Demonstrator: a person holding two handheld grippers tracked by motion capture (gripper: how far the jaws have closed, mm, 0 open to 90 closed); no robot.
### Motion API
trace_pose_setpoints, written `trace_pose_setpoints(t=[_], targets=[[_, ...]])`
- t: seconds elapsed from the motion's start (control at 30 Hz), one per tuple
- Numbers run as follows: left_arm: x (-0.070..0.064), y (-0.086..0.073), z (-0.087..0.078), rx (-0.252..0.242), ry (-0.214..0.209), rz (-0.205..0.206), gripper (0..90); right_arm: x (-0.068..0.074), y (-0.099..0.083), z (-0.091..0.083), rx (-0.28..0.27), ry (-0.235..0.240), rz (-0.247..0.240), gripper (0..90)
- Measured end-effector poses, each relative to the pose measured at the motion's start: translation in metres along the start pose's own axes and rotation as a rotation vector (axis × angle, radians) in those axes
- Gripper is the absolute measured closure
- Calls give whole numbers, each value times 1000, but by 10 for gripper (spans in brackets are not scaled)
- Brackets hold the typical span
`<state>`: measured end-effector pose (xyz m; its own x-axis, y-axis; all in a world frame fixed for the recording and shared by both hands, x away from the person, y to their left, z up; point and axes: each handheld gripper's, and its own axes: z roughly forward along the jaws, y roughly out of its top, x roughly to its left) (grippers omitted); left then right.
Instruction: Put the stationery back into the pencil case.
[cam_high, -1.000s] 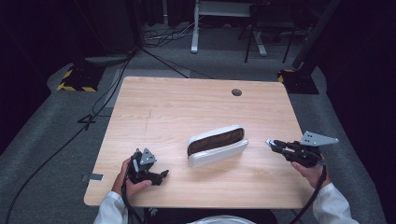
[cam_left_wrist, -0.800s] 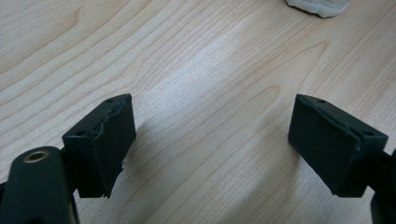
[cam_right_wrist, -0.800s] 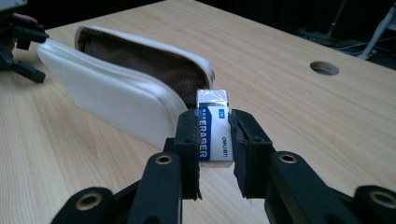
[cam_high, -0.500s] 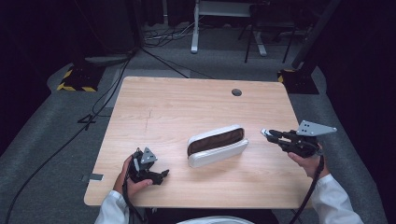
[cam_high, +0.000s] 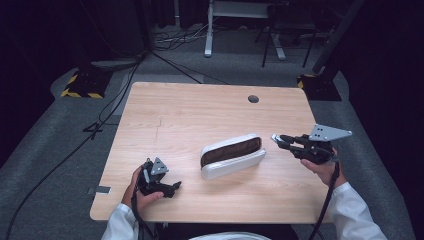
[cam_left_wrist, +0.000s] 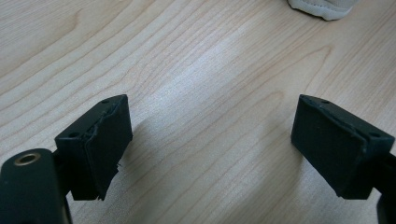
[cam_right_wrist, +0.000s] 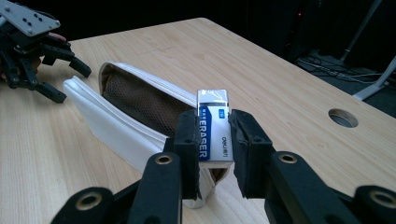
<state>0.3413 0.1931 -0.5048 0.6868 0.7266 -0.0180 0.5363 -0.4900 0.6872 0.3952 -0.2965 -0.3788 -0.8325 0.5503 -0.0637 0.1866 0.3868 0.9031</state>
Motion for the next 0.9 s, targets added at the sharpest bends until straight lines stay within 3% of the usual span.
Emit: trace_pose_setpoints(t=[0.5,0.9], targets=[[0,0,0,0,1,1,130,8,22,23,1,66,-34,736],[0,0,0,0,0,1,129,18,29,49,37,127,-66,736]])
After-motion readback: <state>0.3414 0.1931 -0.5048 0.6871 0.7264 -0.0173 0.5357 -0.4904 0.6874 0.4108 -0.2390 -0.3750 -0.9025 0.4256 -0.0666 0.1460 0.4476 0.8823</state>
